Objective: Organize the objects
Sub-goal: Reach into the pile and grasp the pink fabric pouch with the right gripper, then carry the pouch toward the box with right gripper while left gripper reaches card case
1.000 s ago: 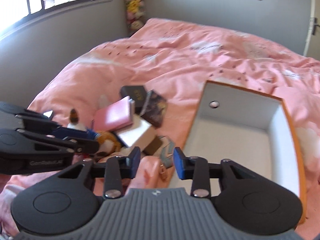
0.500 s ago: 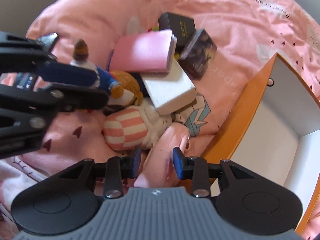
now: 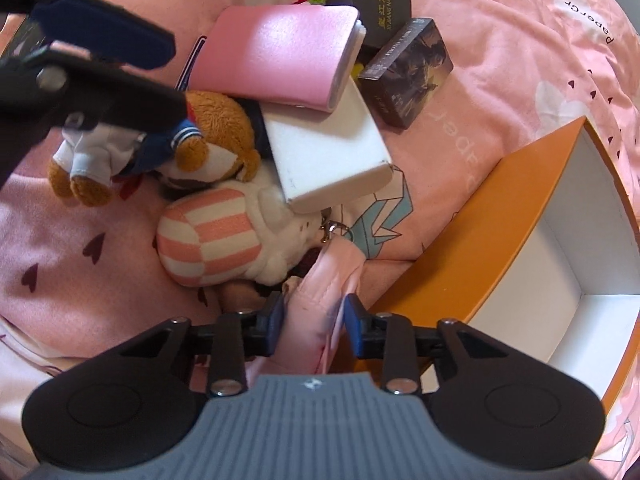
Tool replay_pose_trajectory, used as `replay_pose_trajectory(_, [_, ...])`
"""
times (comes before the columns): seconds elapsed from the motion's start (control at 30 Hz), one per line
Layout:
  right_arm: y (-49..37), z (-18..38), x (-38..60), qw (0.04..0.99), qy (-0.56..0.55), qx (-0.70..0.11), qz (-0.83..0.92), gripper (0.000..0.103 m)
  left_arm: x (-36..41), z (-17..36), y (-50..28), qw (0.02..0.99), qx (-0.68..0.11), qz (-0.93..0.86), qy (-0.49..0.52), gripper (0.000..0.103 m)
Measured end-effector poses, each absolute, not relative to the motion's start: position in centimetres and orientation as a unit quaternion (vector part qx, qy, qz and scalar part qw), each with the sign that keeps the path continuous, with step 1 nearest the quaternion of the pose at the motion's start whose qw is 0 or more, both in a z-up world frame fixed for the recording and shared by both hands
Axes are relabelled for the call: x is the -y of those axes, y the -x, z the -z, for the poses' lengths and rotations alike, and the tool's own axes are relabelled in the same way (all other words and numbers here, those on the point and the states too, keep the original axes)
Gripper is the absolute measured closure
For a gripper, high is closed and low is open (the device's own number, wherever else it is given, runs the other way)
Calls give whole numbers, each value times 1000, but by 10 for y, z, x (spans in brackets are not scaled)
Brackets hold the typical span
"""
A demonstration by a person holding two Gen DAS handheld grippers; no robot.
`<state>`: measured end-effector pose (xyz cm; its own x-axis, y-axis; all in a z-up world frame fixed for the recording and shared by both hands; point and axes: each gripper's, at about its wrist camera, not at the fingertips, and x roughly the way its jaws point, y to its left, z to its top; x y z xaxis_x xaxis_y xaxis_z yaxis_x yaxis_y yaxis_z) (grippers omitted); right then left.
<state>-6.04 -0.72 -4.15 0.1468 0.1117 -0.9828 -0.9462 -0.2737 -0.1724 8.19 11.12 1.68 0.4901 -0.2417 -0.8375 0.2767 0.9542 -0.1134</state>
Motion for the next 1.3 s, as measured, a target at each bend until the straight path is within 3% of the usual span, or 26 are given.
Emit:
replay_pose_trajectory(0.1, [52,23,8,501,563,-351,-556,77,-109,-18,-89,862,-479,161,-51,69])
replay_pose_trajectory(0.17, [46,1,11,518,543,-337,-568,78,-103,-16,-95,859,-475,169,-86,60])
replay_pose_trajectory(0.47, [8,-102,37,593,413,-315,-616,78,-72,13,-119,824,-477,195,-236,38])
replay_pose_trajectory(0.63, [-30,-130,60,646,360,-311,-597,77,-60,39,-125,795,-484,200,-306,33])
replay_pose_trajectory(0.7, [-48,-131,68,664,347,-315,-582,77,-59,45,-129,788,-488,201,-316,32])
replay_pose_trajectory(0.77, [-66,-125,74,675,340,-326,-567,77,-58,49,-135,785,-488,199,-325,22])
replay_pose_trajectory(0.97, [-100,-94,85,684,333,-363,-538,77,-66,48,-159,773,-507,222,-311,12])
replay_pose_trajectory(1.2, [-119,-73,85,681,319,-383,-536,77,-76,55,-178,764,-533,248,-267,9])
replay_pose_trajectory(1.3, [-123,-66,84,678,316,-390,-537,77,-82,51,-178,769,-539,231,-254,14])
